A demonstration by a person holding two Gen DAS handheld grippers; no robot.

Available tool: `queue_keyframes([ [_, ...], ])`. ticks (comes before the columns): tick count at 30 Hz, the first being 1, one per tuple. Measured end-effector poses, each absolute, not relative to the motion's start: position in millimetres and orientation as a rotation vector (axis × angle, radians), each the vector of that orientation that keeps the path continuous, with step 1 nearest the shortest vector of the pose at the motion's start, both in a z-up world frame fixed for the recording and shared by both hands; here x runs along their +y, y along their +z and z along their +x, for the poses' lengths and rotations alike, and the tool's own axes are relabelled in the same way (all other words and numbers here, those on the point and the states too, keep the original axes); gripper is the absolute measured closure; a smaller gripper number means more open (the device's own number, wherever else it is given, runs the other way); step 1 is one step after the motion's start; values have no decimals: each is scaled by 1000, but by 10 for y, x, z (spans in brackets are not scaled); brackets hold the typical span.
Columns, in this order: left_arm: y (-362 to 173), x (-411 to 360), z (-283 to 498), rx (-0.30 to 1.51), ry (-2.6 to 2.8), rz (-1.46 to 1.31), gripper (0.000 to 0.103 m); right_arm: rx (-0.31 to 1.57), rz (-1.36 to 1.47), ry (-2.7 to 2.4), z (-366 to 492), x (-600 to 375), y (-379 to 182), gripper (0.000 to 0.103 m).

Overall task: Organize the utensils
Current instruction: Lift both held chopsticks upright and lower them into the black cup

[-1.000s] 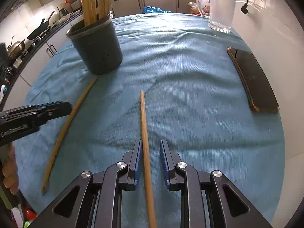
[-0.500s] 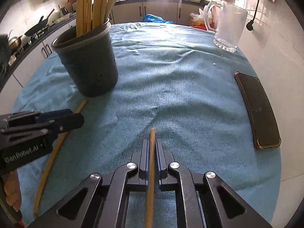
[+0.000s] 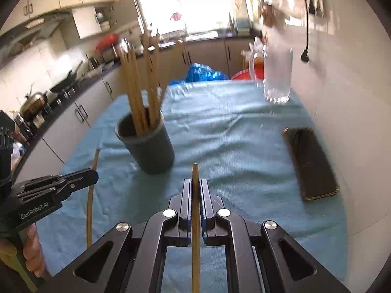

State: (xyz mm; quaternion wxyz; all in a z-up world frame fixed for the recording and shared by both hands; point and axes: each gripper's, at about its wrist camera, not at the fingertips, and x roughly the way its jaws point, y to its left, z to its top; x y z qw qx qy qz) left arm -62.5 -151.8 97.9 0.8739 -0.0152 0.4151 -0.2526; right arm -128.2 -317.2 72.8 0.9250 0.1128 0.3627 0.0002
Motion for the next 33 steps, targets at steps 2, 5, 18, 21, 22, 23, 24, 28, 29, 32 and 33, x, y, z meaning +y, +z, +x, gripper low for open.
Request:
queue_keyframes([
  [2, 1090, -1513, -740, 835, -526, -37, 97, 703, 227, 0, -1445, -3142, 878, 97],
  [5, 1252, -1425, -920, 785, -521, -36, 97, 653, 218, -3, -1641, -3071, 1047, 97],
  [18, 1580, -1233, -1589, 647, -503, 22, 97, 544, 218, 15, -2266, -2959, 1428, 97],
  [21, 1634, -1214, -1681, 630, -507, 21, 97, 524, 209, 17, -2347, -2921, 1488, 97],
  [22, 1653, -1207, -1715, 624, -508, 20, 97, 515, 205, 15, -2376, -2905, 1515, 97],
  [23, 1668, -1204, -1742, 619, -509, 19, 97, 507, 201, 14, -2407, -2889, 1545, 97],
  [24, 1685, -1196, -1765, 613, -512, 17, 97, 501, 198, 13, -2424, -2879, 1564, 97],
  [28, 1763, -1191, -1811, 591, -512, 13, 97, 473, 176, 7, -2501, -2825, 1659, 97],
  [29, 1781, -1187, -1815, 588, -513, 12, 97, 467, 176, 9, -2511, -2814, 1683, 97],
  [32, 1829, -1171, -1813, 575, -511, 10, 97, 455, 173, 11, -2521, -2800, 1728, 97],
  [33, 1849, -1164, -1803, 571, -509, 10, 97, 452, 172, 11, -2523, -2794, 1740, 97],
])
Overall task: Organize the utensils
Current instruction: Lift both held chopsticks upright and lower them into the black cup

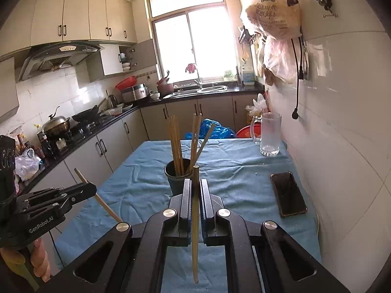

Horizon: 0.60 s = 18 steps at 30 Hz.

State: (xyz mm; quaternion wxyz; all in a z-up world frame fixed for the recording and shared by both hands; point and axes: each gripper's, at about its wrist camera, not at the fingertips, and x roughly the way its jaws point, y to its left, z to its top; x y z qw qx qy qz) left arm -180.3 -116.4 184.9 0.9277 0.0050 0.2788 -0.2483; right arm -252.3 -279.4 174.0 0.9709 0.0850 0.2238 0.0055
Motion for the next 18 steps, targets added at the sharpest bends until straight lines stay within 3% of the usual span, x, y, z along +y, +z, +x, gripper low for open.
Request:
queue_keyframes([
  [18, 2039, -1109, -1592, 561, -422, 82, 97, 434, 173, 20, -2349, -2773, 1914, 97],
])
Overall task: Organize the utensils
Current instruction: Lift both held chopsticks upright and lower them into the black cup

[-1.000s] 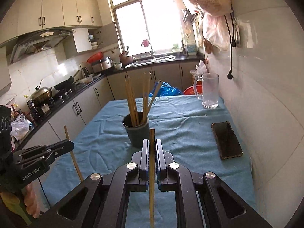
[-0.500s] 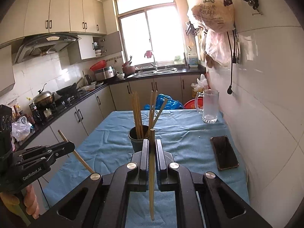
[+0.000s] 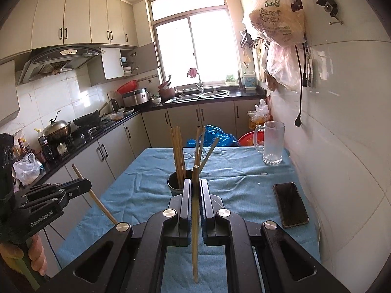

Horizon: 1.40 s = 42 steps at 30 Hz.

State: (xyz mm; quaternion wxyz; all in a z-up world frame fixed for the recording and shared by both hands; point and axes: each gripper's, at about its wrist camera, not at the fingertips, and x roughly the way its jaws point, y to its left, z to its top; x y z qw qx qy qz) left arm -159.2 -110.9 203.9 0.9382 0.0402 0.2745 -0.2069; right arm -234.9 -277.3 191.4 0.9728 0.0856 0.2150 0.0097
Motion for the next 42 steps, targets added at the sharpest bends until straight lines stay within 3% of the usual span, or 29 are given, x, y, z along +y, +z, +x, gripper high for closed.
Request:
queue_keyframes([
  [42, 2081, -1036, -1054, 602, -400, 166, 97, 453, 224, 58, -1706, -2772, 2011, 97],
])
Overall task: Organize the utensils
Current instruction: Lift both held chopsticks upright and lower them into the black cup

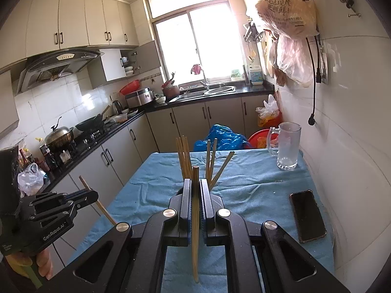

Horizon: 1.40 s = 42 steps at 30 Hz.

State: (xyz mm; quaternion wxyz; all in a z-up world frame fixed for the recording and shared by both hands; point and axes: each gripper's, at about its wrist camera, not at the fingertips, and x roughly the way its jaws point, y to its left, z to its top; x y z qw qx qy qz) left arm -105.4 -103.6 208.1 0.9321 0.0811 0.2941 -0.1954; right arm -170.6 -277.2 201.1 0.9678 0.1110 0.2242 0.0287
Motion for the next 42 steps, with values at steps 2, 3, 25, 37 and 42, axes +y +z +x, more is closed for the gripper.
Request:
queue_keyframes([
  [2, 2116, -1034, -1054, 597, -407, 165, 97, 450, 227, 59, -1696, -2772, 2024, 97],
  [3, 2139, -1031, -1049, 597, -414, 162, 97, 448, 228, 59, -1691, -2767, 2033, 97],
  [25, 2930, -1160, -495, 491, -516, 40, 97, 284, 252, 43, -1202, -2693, 2615, 97],
  [37, 2696, -1431, 128, 539, -551, 2, 97, 285, 276, -2, -632, -2864, 2473, 97],
  [42, 2502, -1475, 279, 573, -554, 0, 97, 322, 299, -19, -453, -2959, 2266, 97],
])
